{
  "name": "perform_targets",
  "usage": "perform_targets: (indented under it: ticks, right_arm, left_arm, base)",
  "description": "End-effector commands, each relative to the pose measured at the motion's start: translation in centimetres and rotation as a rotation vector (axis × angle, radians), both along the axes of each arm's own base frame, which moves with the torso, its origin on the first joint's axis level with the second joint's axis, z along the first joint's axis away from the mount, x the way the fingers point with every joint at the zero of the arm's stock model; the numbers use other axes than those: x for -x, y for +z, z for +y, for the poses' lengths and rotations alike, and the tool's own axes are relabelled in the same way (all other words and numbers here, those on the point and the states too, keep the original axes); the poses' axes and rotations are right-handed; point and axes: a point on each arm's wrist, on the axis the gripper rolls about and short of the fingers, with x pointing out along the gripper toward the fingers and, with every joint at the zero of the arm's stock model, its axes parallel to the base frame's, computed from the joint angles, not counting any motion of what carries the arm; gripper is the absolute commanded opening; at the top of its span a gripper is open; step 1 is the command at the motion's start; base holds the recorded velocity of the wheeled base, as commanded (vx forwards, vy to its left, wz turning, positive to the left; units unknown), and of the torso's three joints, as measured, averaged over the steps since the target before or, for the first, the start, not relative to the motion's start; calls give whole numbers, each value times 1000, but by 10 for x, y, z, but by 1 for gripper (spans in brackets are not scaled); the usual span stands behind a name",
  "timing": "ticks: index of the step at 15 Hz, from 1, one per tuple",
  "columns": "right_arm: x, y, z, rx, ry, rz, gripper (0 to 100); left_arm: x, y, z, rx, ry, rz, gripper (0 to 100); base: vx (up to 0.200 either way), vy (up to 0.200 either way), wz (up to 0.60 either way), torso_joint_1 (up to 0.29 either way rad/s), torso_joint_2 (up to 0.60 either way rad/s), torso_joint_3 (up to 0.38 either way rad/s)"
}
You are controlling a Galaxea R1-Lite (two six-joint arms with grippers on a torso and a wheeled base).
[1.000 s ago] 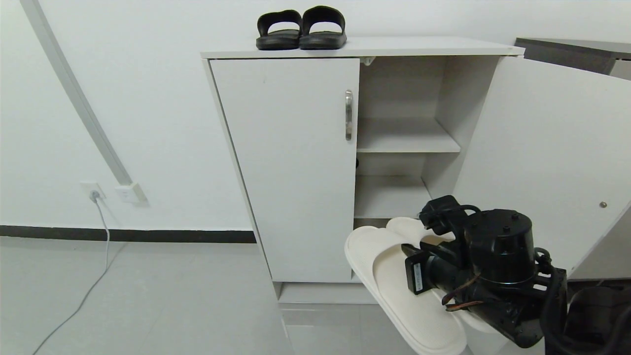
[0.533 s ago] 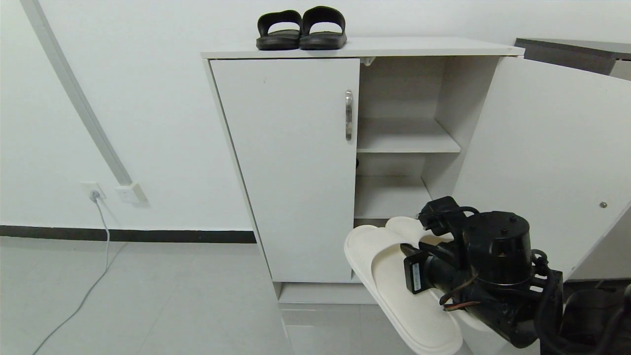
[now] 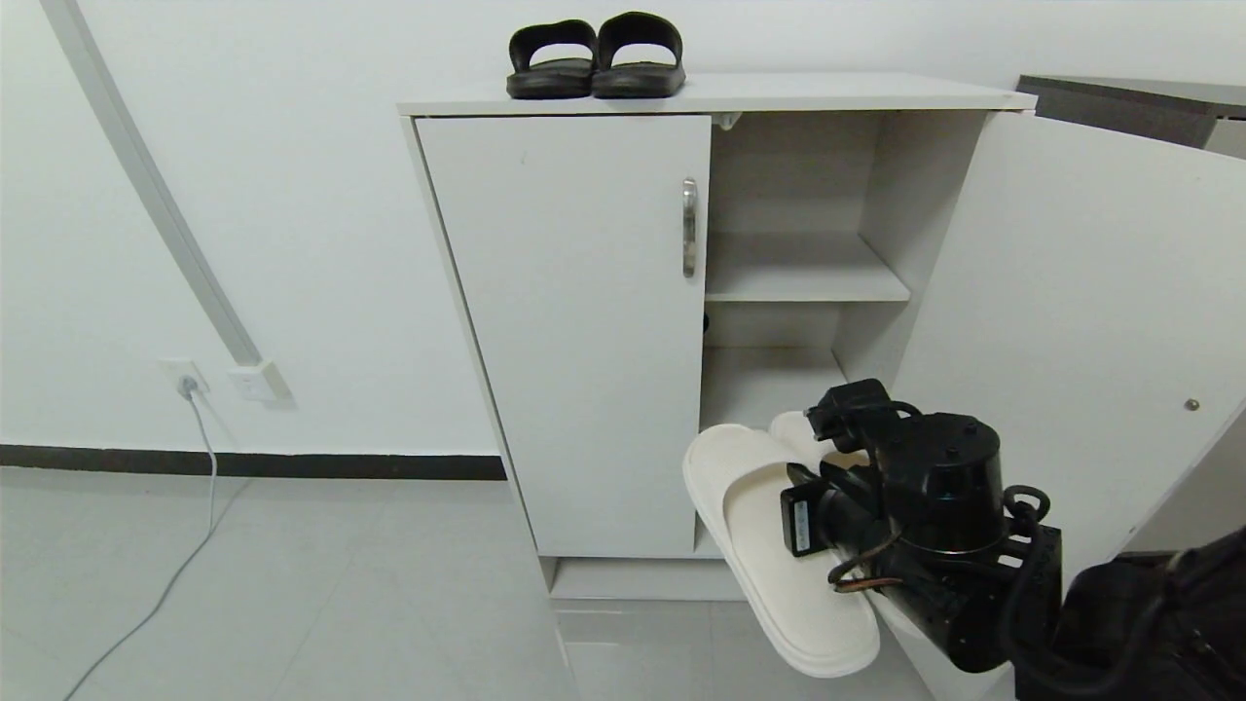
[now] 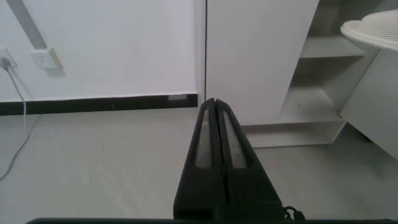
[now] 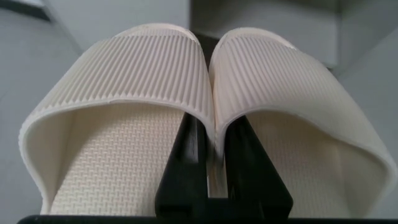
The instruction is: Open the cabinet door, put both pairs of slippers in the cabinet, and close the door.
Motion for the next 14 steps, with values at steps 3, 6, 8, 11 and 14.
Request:
perform_targets:
  ticks: [3,6,8,11,14]
  right_arm:
    - [-23,-5,30,-63,-141,-35,0]
    - [-29,-11,35,-61,-257,-61,0]
    - [-29,-11,35,-61,-257,-61,0]
    - [-29,-11,35,-60,-257,-60,0]
    - [-29,-14,35,-54,-257,-55,0]
  left_arm:
    - [0,0,0,-2,1,3,0]
    - [0,0,0,-3,1,3,0]
    - [0,0,0,-3,1,3,0]
    - [0,0,0,-3,1,3,0]
    - [0,0,0,-3,1,3,0]
  base:
    - [0,0,0,0,0,0]
    - [0,0,0,0,0,0]
    - [0,-100,0,1,1,4]
    - [0,-200,0,1,4,5]
    - [0,-133,0,5,0,3]
